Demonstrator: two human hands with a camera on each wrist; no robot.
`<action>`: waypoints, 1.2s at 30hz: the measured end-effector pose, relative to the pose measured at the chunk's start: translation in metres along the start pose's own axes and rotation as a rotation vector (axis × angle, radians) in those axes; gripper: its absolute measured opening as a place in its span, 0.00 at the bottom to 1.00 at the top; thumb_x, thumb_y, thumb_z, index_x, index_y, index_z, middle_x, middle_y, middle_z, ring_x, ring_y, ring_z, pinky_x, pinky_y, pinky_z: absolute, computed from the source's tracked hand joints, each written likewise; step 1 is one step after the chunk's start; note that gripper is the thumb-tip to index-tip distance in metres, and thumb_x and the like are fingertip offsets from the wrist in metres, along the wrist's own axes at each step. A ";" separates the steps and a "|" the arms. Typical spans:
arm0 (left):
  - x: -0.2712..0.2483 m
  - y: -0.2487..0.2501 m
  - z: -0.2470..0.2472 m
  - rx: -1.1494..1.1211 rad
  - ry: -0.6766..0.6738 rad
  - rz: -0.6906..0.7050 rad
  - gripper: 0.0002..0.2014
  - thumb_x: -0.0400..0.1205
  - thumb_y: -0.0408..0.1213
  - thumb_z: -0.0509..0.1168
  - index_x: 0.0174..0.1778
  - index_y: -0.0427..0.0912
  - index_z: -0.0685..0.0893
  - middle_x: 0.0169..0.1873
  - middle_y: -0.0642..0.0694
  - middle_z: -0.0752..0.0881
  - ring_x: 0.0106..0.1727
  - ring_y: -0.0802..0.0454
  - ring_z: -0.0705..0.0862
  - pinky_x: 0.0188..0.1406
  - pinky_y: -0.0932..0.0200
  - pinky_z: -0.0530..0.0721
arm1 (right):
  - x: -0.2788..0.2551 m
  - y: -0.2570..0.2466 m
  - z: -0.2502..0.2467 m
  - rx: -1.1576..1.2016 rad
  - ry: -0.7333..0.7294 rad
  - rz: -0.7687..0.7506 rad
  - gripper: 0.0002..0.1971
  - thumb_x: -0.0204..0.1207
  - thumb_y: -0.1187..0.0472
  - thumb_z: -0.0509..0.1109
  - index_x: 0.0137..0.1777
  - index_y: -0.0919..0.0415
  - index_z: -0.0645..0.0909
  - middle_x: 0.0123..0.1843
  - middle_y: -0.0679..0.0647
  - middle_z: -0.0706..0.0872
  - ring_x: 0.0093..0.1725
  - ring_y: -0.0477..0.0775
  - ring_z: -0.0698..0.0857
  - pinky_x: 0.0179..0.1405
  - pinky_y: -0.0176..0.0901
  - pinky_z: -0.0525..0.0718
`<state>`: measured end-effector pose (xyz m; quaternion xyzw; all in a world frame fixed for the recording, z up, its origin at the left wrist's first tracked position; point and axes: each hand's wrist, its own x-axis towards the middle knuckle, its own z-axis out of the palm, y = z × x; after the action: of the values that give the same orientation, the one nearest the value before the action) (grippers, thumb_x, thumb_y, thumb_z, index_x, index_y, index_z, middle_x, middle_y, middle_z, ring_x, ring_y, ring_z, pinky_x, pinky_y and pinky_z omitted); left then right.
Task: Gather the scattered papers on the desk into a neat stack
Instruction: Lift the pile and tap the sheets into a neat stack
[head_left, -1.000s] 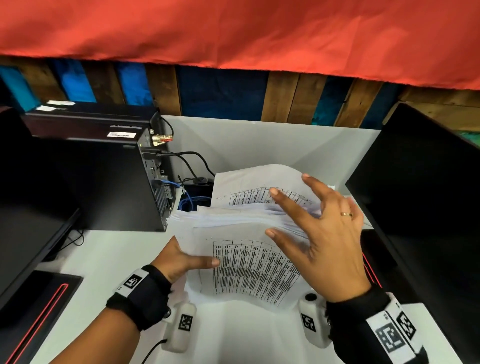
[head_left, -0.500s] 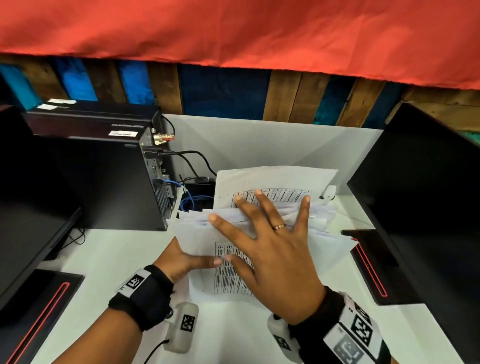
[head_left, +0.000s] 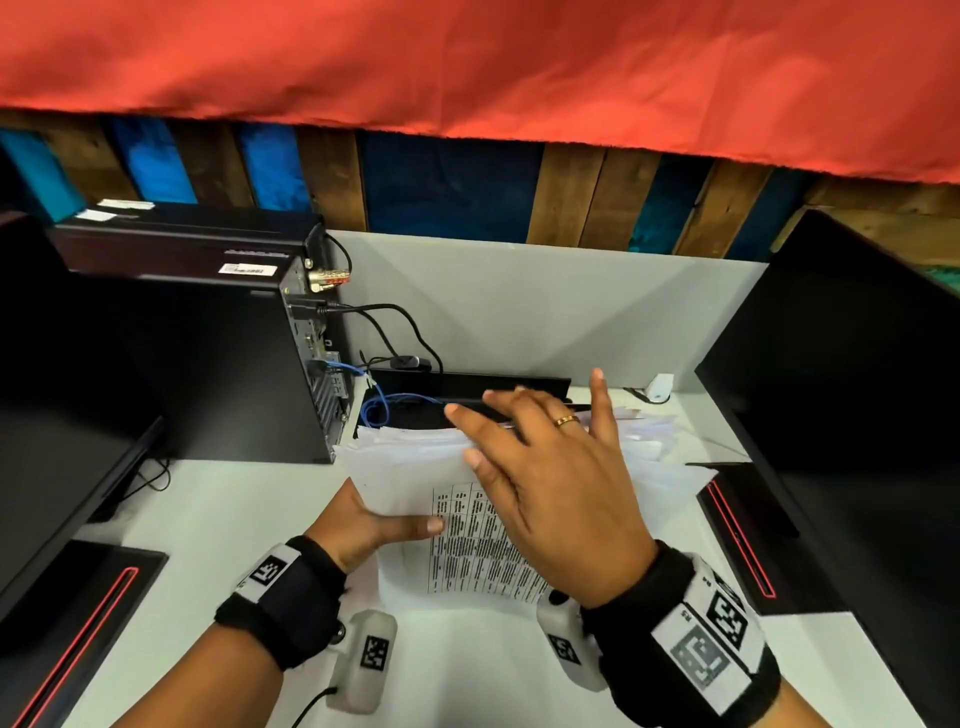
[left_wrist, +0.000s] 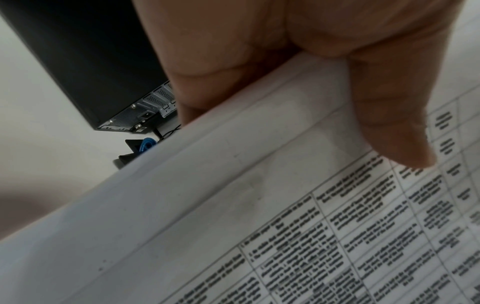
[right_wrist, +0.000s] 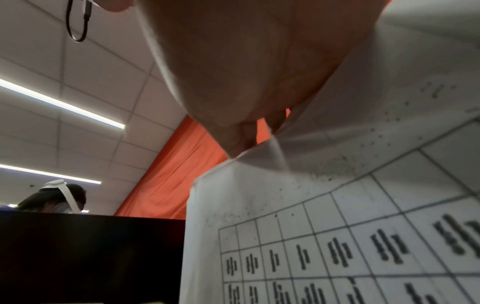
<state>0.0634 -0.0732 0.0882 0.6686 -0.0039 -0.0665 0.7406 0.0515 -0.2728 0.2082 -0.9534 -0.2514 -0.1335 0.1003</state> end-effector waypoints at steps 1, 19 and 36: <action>0.000 0.001 0.001 0.009 -0.006 0.009 0.39 0.56 0.34 0.83 0.66 0.44 0.81 0.61 0.45 0.89 0.64 0.48 0.86 0.65 0.51 0.83 | 0.000 0.000 0.001 0.001 -0.016 -0.014 0.21 0.83 0.41 0.49 0.75 0.35 0.69 0.66 0.43 0.83 0.71 0.52 0.78 0.78 0.73 0.51; 0.000 -0.002 0.002 -0.059 0.102 -0.003 0.39 0.45 0.46 0.87 0.54 0.44 0.88 0.51 0.42 0.92 0.56 0.45 0.90 0.59 0.48 0.87 | -0.034 0.088 0.007 0.623 0.251 0.413 0.30 0.49 0.37 0.82 0.52 0.49 0.83 0.62 0.45 0.80 0.62 0.34 0.78 0.66 0.33 0.77; -0.010 0.043 0.022 -0.140 0.262 0.239 0.36 0.53 0.51 0.83 0.55 0.39 0.84 0.46 0.49 0.93 0.51 0.54 0.91 0.48 0.64 0.88 | -0.040 0.068 0.037 0.996 0.558 0.345 0.53 0.56 0.71 0.86 0.73 0.32 0.64 0.63 0.44 0.78 0.63 0.34 0.79 0.60 0.27 0.80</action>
<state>0.0556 -0.0894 0.1344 0.6132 0.0178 0.1096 0.7821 0.0599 -0.3399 0.1527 -0.7475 -0.0893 -0.2270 0.6178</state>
